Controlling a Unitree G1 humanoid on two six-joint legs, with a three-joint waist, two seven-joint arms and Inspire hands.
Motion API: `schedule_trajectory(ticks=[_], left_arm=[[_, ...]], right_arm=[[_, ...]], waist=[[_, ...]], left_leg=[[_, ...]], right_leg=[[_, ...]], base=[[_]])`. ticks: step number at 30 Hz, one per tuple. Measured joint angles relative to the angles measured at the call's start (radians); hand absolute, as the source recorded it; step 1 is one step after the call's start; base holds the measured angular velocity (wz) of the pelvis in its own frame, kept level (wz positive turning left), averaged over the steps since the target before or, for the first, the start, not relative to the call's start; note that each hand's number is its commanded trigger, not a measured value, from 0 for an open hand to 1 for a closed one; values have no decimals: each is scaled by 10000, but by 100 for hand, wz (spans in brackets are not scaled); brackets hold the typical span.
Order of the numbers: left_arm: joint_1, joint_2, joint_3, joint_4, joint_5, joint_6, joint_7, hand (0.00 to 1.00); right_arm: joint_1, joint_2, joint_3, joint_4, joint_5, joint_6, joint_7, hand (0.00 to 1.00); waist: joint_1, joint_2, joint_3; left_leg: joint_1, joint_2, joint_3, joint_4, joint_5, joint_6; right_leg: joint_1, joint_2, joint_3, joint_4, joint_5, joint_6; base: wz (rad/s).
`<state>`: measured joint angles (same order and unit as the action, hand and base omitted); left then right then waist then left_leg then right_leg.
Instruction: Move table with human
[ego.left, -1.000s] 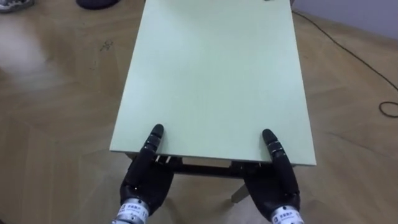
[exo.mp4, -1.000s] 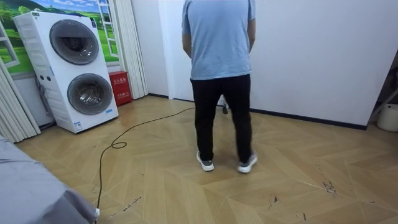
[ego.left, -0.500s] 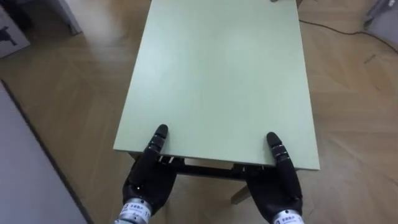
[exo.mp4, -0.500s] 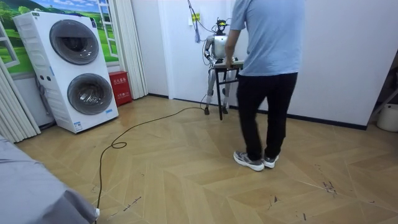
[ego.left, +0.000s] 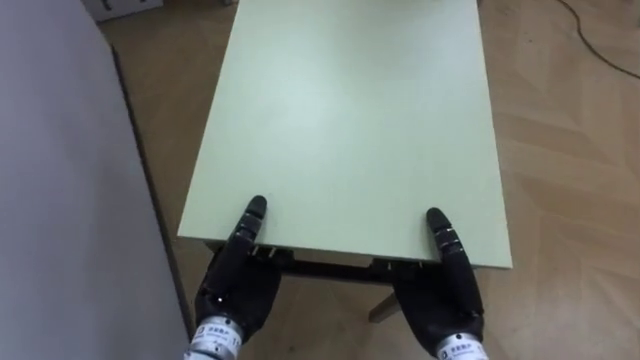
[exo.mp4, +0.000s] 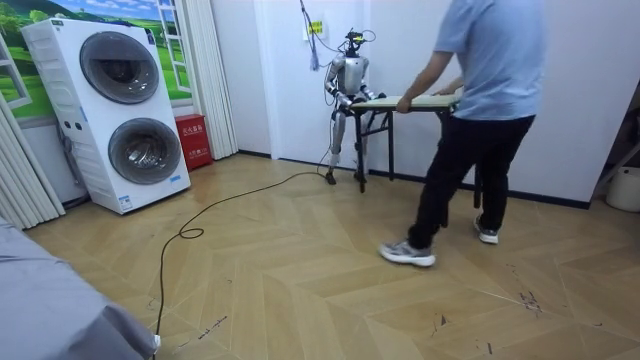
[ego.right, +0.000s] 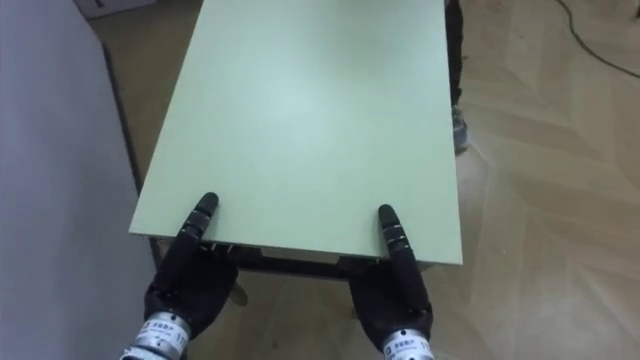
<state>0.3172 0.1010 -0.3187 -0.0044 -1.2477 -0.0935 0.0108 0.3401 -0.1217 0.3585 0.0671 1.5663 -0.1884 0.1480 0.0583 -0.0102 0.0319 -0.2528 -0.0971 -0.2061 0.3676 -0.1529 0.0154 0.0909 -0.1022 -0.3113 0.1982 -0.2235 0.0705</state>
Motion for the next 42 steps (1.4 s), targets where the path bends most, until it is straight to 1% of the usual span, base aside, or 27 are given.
schedule_trajectory(ticks=[3,4,5,6,7,8,9,10,11,15,16,17,18,19,20,21,23,24,25,27,29,30,31,33,34,37,42], left_arm=[[-80,-11,-96,1,3,10,1,100],[-127,-37,-83,-1,3,-5,0,100],[-196,-51,2,1,1,11,0,100],[-238,-117,15,63,-36,20,-6,100],[-207,-122,52,62,-63,50,-5,100],[-192,-119,51,46,-72,68,-10,100],[-192,-119,60,47,-71,96,-9,100],[-187,-96,89,48,-70,214,5,100],[-126,-53,130,49,-70,306,39,100],[172,-215,180,49,-75,422,64,100],[242,-306,183,50,-60,423,87,100],[288,-396,190,50,-60,421,133,100],[299,-405,203,50,-67,387,152,100],[300,-443,248,50,-77,327,208,100],[317,-437,313,102,-82,344,269,100],[320,-454,306,107,-80,354,275,100],[371,-429,299,115,-80,467,278,100],[377,-429,310,115,-82,480,279,100],[383,-410,340,116,-76,492,284,100],[388,-409,294,116,-51,489,289,100],[373,-379,353,223,-55,493,307,100],[364,-391,352,286,-54,493,310,100],[355,-385,337,300,-49,487,322,100],[306,-255,308,301,-55,485,376,100],[264,-242,300,363,-56,487,461,100],[278,-326,228,365,-47,487,635,100],[317,-282,221,365,-56,483,664,100]], right_arm=[[0,3,-98,-1,-18,-44,0,100],[-31,32,-137,-7,-38,-18,0,100],[-148,23,-202,-12,-93,105,0,100],[-191,-10,-268,-3,-141,142,0,100],[-197,-54,-325,-5,-197,140,1,100],[-209,-47,-306,-3,-194,146,1,100],[-180,-34,-301,-3,-178,146,1,100],[-78,8,-319,-3,-177,142,1,100],[15,44,-314,-3,-191,161,-34,100],[56,-23,-319,-3,-343,306,-165,100],[53,-31,-320,-3,-364,342,-218,100],[46,-89,-321,-1,-404,365,-300,100],[19,-73,-301,-4,-459,367,-336,100],[-117,-75,-278,-5,-593,374,-414,100],[-110,-80,-291,2,-682,354,-471,100],[-99,-58,-265,-8,-681,337,-470,100],[-18,-104,-260,-5,-607,362,-487,100],[-6,-103,-266,-8,-603,362,-486,100],[3,-64,-256,-8,-604,372,-487,100],[28,-42,-221,-20,-607,371,-488,100],[50,-55,-224,48,-606,389,-585,100],[72,-21,-229,108,-616,393,-592,100],[134,78,-228,115,-644,446,-602,100],[143,111,-250,111,-664,505,-602,100],[175,107,-294,151,-665,507,-619,100],[181,69,-317,160,-632,512,-737,100],[181,8,-268,154,-624,505,-740,100]], waist=[[-85,7,3],[-102,-6,-1],[-99,-17,-3],[-209,78,-6],[-332,166,-53],[-434,185,-57],[-507,190,-59],[-560,158,-54],[-485,65,-33],[-296,46,-45],[-260,85,-46],[-207,182,-38],[-119,211,-28],[121,296,12],[14,476,-23],[20,505,-25],[17,508,-30],[6,508,-29],[10,483,-20],[12,465,-24],[-9,480,-15],[-42,492,-13],[-150,483,-12],[-384,384,-9],[-557,333,6],[-476,316,2],[-441,278,-2]], left_leg=[[0,-1,-239,42,91,4],[-14,55,-646,44,129,-59],[-127,-31,-868,10,186,-152],[-190,-72,-900,27,202,-179],[-258,-57,-305,-187,382,-138],[-308,264,1315,-410,541,71],[-331,453,2224,-465,604,183],[-278,793,3469,-575,690,409],[-66,857,3787,-757,736,478],[210,741,3603,-1002,738,475],[268,762,3456,-1026,741,475],[291,828,2960,-1028,747,416],[278,826,2632,-1034,750,352],[209,786,2274,-1004,696,197],[166,753,2241,-1000,665,150],[172,720,2339,-1007,665,145],[277,771,3128,-1092,664,177],[304,824,3348,-1131,653,222],[323,860,3519,-1130,622,307],[342,850,3548,-1106,565,395],[543,820,3339,-1095,466,538],[615,830,3175,-1084,449,554],[649,764,2663,-1083,439,538],[586,485,2372,-1095,424,539],[682,326,2269,-1111,404,547],[908,383,2313,-1224,328,489],[1048,483,2344,-1355,282,464]], right_leg=[[-142,90,-37,912,-196,-342],[-364,345,574,848,-449,-666],[-738,730,1281,88,-487,-900],[-852,839,1298,64,-380,-1054],[-840,677,739,154,-307,-1037],[-756,632,114,162,-288,-1060],[-695,632,-191,170,-288,-1060],[-609,662,-574,280,-288,-1059],[-533,686,-664,329,-289,-1054],[-409,669,-483,447,-302,-991],[-609,651,-455,961,-351,-851],[-920,639,-144,1391,-540,-524],[-1008,633,131,1120,-579,-504],[-1290,412,494,210,-367,-592],[-1237,327,99,376,-16,-874],[-1227,306,-40,439,-14,-901],[-1070,306,-232,509,-14,-900],[-1071,306,-225,589,-16,-897],[-1131,280,-210,791,-41,-855],[-1334,126,-207,1344,-137,-692],[-1961,-134,-31,2980,-215,-404],[-2168,-178,134,3287,-338,-256],[-2313,-147,455,2809,-498,-219],[-2504,-315,930,1501,-234,-221],[-2474,-490,854,1517,191,-242],[-2091,-346,828,1241,228,-266],[-1735,-162,910,681,433,-241]], base=[[80],[59],[66],[78],[85],[89],[97],[83],[59],[14],[9],[0],[-24],[-5],[7],[41],[36],[31],[16],[10],[11],[22],[45],[61],[42],[10],[1]])
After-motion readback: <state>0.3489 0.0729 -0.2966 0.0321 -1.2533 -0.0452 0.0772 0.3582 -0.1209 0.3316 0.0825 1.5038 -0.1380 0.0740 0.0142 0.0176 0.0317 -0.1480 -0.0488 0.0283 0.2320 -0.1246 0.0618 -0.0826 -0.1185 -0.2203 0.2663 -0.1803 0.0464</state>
